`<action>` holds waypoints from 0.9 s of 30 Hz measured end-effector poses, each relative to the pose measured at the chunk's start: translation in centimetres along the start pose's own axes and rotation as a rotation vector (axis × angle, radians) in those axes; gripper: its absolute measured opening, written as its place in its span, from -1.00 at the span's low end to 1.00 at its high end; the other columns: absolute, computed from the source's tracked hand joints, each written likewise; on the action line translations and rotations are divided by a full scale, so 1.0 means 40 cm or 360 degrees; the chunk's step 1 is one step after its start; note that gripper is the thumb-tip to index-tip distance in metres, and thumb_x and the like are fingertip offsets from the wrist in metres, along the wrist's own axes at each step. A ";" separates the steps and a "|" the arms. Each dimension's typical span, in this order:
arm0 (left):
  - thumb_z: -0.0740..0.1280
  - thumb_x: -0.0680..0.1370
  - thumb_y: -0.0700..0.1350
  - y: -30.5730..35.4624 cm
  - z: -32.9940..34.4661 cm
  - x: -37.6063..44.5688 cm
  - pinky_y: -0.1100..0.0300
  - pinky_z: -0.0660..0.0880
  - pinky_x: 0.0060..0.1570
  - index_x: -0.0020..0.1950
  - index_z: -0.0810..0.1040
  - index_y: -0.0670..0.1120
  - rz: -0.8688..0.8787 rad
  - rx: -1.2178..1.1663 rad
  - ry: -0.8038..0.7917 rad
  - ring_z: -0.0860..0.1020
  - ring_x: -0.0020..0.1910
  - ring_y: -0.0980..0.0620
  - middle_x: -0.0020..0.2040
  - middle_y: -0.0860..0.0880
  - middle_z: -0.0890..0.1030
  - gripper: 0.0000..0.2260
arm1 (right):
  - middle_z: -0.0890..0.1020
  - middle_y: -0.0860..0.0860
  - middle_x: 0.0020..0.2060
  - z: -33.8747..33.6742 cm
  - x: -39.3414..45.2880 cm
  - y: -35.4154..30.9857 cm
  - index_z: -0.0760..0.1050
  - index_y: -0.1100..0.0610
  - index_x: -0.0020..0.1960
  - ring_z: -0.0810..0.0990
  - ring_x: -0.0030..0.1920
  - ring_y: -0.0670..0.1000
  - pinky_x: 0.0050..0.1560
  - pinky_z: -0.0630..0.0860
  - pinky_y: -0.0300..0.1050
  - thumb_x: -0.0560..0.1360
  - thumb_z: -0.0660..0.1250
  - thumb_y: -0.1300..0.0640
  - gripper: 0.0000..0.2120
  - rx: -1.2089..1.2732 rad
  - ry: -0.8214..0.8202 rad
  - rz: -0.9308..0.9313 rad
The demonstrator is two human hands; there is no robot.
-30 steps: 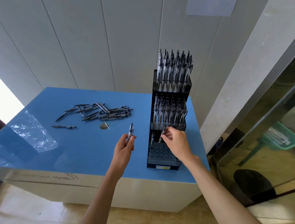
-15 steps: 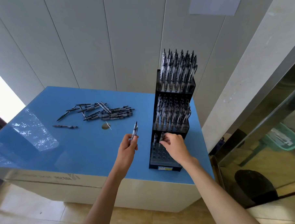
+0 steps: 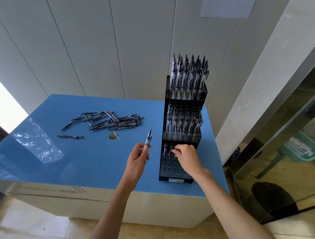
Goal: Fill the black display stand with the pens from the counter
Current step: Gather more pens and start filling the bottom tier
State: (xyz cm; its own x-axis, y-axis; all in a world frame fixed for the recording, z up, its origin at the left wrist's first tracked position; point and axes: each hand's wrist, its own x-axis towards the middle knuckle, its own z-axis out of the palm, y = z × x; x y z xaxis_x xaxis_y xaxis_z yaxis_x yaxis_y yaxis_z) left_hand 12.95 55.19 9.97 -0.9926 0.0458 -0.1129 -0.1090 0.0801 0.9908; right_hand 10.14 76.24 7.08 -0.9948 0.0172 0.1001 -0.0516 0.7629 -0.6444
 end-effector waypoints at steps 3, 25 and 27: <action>0.19 0.71 0.02 0.005 0.010 -0.003 0.27 0.29 -0.36 0.10 0.52 -0.14 -0.0016 -0.0009 -0.0016 0.29 -0.34 0.08 -0.24 0.01 0.49 -0.75 | 0.65 0.04 -0.38 -0.022 -0.006 -0.002 0.67 0.21 -0.12 0.60 -0.35 0.00 -0.21 0.56 -0.07 0.57 0.42 0.14 -0.84 0.0010 0.0016 -0.0009; 0.25 0.67 0.11 0.056 0.045 0.022 0.01 0.45 0.11 0.30 0.57 0.05 0.0766 0.1597 0.0006 0.56 0.16 -0.03 0.16 0.05 0.63 -0.73 | 0.73 0.05 -0.26 -0.180 -0.023 -0.065 0.68 0.22 -0.03 0.73 -0.22 -0.01 -0.09 0.69 -0.05 0.53 0.44 0.27 -0.94 0.0769 0.0159 0.0010; 0.25 0.66 0.13 0.057 0.023 0.026 -0.02 0.42 0.19 0.33 0.56 0.05 0.0754 0.1710 0.0026 0.54 0.24 -0.05 0.25 0.06 0.61 -0.69 | 0.72 -0.01 -0.28 -0.181 -0.016 -0.051 0.70 0.17 -0.05 0.71 -0.23 -0.07 -0.08 0.67 -0.15 0.51 0.46 0.24 -0.95 0.0515 0.0244 -0.0059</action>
State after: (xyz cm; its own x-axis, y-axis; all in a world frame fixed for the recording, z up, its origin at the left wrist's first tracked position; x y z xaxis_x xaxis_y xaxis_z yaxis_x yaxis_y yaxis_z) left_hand 11.70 56.33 12.05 -0.9230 0.2847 0.2588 0.3658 0.8579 0.3608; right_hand 11.50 79.37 13.84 -0.9683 0.1086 0.2248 -0.1371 0.5209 -0.8425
